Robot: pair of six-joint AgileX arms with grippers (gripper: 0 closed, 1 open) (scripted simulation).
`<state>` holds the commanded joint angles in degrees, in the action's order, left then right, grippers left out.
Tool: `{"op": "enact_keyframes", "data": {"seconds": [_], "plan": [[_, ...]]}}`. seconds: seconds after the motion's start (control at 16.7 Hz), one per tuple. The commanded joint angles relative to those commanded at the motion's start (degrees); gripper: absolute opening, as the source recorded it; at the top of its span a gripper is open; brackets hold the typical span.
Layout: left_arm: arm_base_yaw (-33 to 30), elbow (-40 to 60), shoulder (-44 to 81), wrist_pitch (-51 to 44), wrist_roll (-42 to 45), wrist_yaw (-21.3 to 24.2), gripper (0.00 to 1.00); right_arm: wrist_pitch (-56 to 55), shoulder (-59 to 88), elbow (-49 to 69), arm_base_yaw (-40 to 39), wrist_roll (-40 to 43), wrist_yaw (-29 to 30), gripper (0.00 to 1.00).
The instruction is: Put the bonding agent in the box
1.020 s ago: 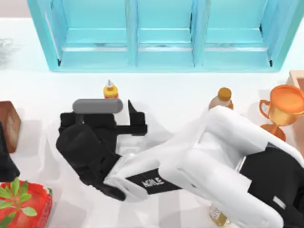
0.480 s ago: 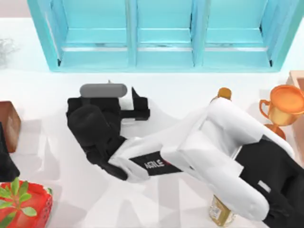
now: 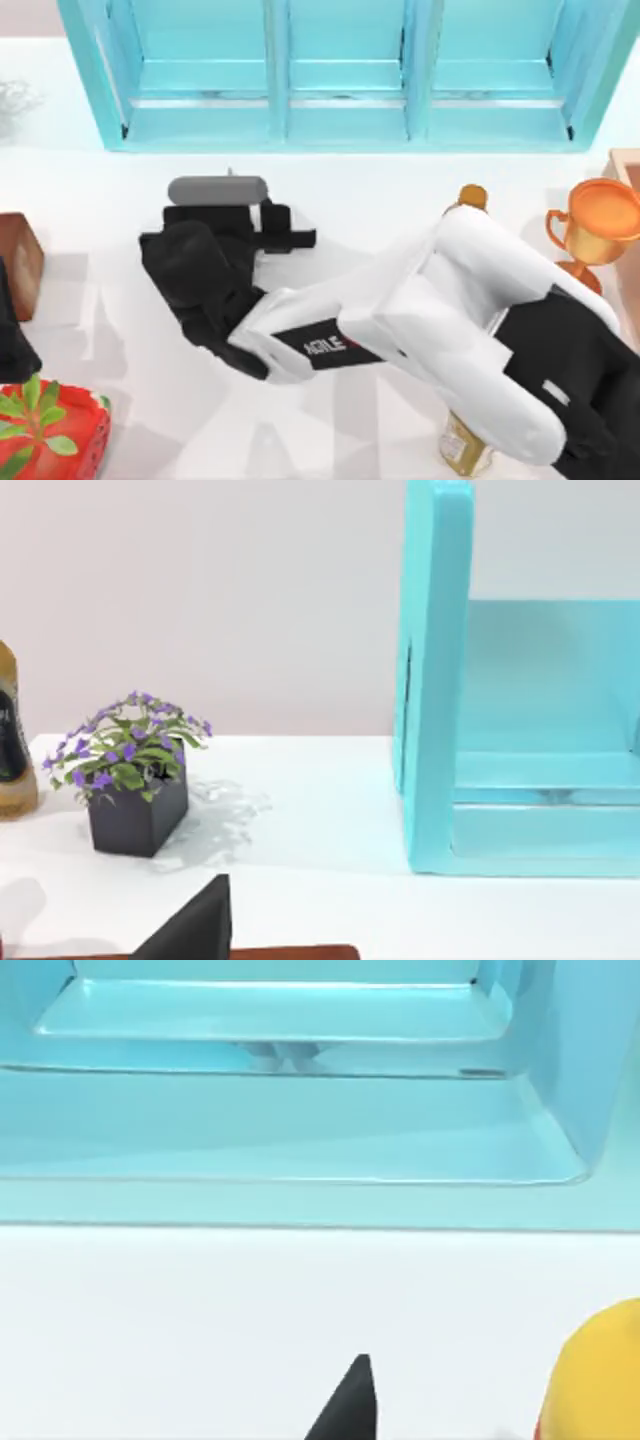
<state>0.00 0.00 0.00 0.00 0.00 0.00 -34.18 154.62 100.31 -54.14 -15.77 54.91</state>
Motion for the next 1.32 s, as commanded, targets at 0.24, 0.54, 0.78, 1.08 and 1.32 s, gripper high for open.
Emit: {"op": "enact_keyframes", "data": {"seconds": [0.24,0.54,0.78,1.08,1.32], "plan": [[0.0,0.0,0.0,0.0,0.0,0.0,1.0,0.0,0.0,0.0,0.0,0.0,0.0,0.1],[0.0,0.0,0.0,0.0,0.0,0.0,1.0,0.0,0.0,0.0,0.0,0.0,0.0,0.0],[0.0,0.0,0.0,0.0,0.0,0.0,1.0,0.0,0.0,0.0,0.0,0.0,0.0,0.0],[0.0,0.0,0.0,0.0,0.0,0.0,1.0,3.18,-3.59,0.08,-0.12,-0.09,0.08,0.0],[0.0,0.0,0.0,0.0,0.0,0.0,1.0,10.01,-10.32,0.05,-0.06,-0.18,0.08,0.0]]}}
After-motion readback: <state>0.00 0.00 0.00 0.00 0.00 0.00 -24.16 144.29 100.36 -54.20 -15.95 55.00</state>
